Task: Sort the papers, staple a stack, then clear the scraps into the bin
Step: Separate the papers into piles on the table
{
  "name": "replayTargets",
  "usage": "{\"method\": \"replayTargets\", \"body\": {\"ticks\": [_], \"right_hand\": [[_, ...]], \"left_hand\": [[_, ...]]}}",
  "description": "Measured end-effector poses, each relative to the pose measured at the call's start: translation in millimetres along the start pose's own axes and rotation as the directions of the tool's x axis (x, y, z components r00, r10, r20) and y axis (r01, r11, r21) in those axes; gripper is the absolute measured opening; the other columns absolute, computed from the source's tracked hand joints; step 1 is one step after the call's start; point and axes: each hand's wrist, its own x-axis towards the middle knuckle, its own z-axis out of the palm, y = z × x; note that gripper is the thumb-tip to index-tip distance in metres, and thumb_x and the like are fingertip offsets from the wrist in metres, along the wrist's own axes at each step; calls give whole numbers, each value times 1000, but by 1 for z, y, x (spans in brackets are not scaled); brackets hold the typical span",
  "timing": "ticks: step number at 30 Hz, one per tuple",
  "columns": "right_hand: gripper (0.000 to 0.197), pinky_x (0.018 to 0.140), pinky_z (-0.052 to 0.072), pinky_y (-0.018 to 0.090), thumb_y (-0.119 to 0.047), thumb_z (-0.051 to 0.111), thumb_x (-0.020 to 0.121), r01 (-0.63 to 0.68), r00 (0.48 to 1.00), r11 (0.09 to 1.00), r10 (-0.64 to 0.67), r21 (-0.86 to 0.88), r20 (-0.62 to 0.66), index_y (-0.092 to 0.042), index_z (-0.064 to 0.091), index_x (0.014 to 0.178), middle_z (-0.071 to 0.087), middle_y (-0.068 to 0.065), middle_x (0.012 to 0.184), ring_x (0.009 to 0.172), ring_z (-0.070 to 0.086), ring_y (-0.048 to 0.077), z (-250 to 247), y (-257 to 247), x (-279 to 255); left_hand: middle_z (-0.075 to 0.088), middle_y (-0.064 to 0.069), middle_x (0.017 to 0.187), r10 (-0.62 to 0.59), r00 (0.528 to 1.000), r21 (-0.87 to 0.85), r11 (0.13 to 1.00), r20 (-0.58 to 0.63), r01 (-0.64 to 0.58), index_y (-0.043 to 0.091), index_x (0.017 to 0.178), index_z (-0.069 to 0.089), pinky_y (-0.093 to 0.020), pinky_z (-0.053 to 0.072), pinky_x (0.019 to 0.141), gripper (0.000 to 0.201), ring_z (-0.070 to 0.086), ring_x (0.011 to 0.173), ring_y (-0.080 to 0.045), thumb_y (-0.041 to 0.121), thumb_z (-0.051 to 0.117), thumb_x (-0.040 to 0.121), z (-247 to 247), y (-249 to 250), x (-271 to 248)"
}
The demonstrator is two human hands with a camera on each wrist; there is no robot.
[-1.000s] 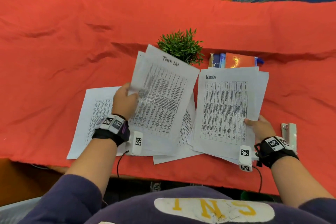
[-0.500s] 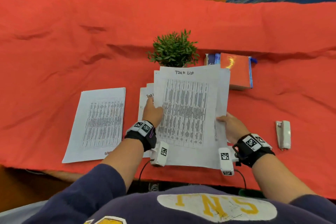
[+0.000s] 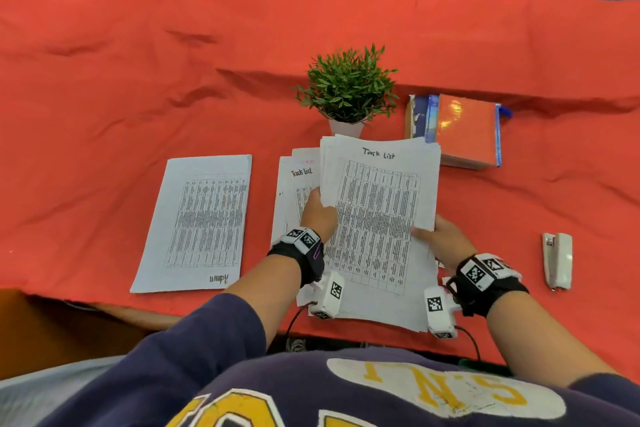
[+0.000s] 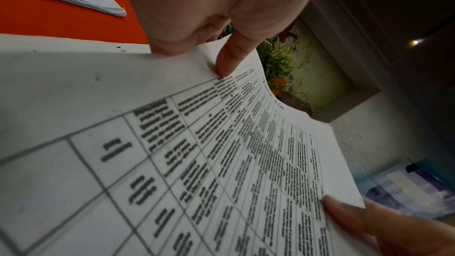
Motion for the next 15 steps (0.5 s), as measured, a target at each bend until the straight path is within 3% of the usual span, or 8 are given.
{"method": "replayTargets", "body": {"ticks": [2, 4, 7, 9, 11, 14, 15], "right_hand": [[20, 95, 50, 49, -10, 63, 90, 3, 997, 996, -10, -94, -71, -19, 63, 108, 68, 11, 115, 100, 66, 28, -4, 5, 4], [18, 93, 52, 47, -7, 62, 90, -6, 992, 998, -1, -58, -128, -20, 63, 102, 68, 15, 115, 95, 66, 28, -10, 7, 5], [20, 89, 52, 42, -2, 59, 90, -7, 975, 1000, 13, 25, -223, -19, 64, 98, 66, 15, 113, 86, 67, 24, -23, 13, 4], [24, 84, 53, 40, 1, 58, 90, -11, 964, 990, 48, 141, -261, -9, 63, 111, 65, 17, 115, 79, 68, 18, -32, 15, 3], [24, 86, 53, 43, 2, 58, 89, -10, 959, 973, 75, 231, -273, -8, 63, 111, 63, 20, 118, 91, 67, 29, -41, 16, 1], [18, 77, 59, 37, -9, 69, 84, -4, 952, 950, 99, 312, -289, -16, 65, 100, 64, 19, 118, 98, 66, 34, -52, 17, -6], [35, 75, 60, 35, -25, 82, 71, -11, 951, 946, 109, 323, -289, -16, 65, 100, 67, 17, 115, 94, 67, 30, -56, 18, -8]], "left_hand": [[56, 0, 113, -11, 1000, 23, 1000, 3, 11, 14, 136, 42, -27, 44, 79, 46, 54, 95, -19, -1, 39, 92, 0, -6, 4], [56, -5, 117, -57, 998, 90, 994, -23, 59, 13, 136, 43, -31, 48, 83, 44, 56, 95, -22, 5, 43, 93, -2, -17, 10], [44, -17, 135, -157, 974, 378, 902, -163, 209, 7, 133, 43, -40, 46, 97, 43, 50, 118, -32, 19, 51, 92, -8, -34, 17], [32, -19, 143, -211, 943, 492, 811, -258, 316, 4, 136, 36, -44, 40, 104, 57, 37, 132, -34, 28, 59, 90, -13, -46, 20], [26, -20, 146, -249, 925, 494, 789, -287, 365, 4, 141, 27, -43, 38, 106, 75, 31, 136, -34, 28, 69, 84, -17, -53, 21], [27, -20, 144, -260, 924, 434, 824, -282, 364, 6, 144, 20, -39, 46, 99, 86, 43, 126, -35, 14, 75, 78, -20, -62, 28], [29, -21, 143, -264, 926, 403, 842, -270, 358, 6, 145, 17, -39, 49, 97, 86, 49, 121, -35, 9, 73, 79, -21, -63, 30]]}}
